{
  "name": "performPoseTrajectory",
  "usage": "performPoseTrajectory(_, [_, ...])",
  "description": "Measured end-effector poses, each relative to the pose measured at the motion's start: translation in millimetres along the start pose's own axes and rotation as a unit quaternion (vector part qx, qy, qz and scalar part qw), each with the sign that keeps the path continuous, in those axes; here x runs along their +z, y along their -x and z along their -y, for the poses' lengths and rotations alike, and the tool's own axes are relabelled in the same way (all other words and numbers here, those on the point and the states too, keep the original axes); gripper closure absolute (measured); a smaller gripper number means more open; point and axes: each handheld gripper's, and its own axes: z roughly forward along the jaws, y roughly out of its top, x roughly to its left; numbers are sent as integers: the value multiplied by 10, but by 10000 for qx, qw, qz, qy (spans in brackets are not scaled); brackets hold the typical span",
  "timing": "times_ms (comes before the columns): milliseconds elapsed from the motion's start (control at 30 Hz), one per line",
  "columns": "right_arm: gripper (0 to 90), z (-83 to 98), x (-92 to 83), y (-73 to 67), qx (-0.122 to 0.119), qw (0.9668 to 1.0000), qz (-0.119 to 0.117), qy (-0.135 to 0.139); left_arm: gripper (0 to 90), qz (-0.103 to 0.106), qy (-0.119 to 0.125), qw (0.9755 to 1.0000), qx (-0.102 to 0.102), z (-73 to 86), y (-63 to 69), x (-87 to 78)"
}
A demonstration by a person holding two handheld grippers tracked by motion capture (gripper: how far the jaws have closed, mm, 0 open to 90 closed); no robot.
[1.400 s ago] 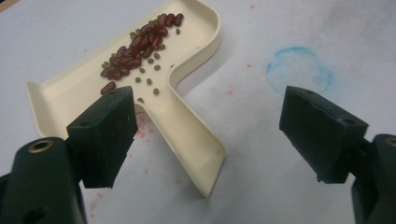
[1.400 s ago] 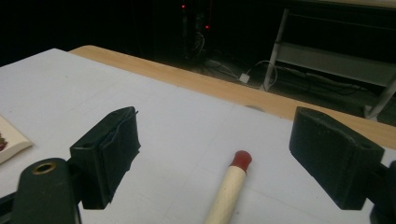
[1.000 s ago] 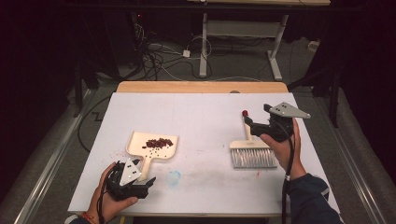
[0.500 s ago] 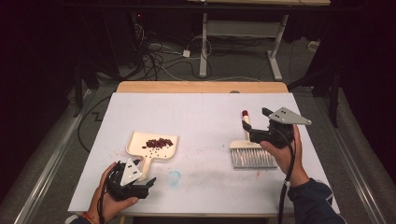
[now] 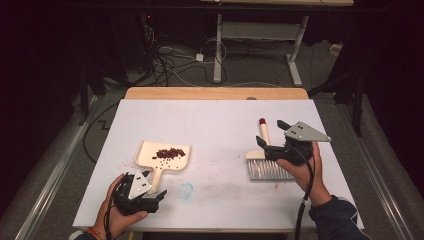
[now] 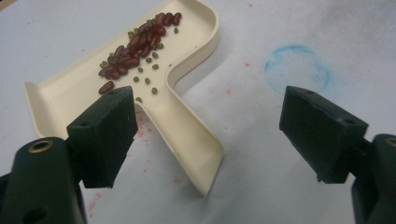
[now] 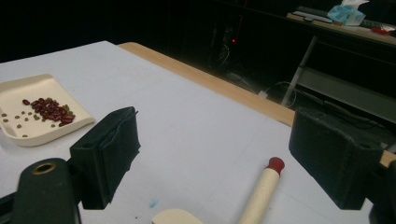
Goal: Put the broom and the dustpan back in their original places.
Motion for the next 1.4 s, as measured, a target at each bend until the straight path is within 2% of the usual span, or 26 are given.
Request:
performPoseTrajectory(200, [164,41,-53,-26,-33,10000,-25,32,189,-36,54,10000,45,-3,-9,-4])
performPoseTrajectory(600, [165,117,-179,-31,-138,9999,26,77,189,-10,-21,10000,14,-2,5,6])
performPoseTrajectory(733, [165,148,-214,-32,-154,9999,5,58,189,-26,0,10000,74,-4,0,10])
performPoseTrajectory(767, [165,155,-223,-35,-181,9998,14,51,189,-8,-27,10000,20,-2,5,8])
performPoseTrajectory(867, [164,185,-244,-42,-221,9997,2,61,189,-8,-29,10000,22,-2,5,8])
performPoseTrajectory(933, [164,211,-259,-46,-271,9996,-8,52,189,-29,-7,10000,82,-4,0,11])
performPoseTrajectory(1400, [165,360,-327,-72,-318,9995,-8,-55,189,-28,-21,10000,92,-6,6,15])
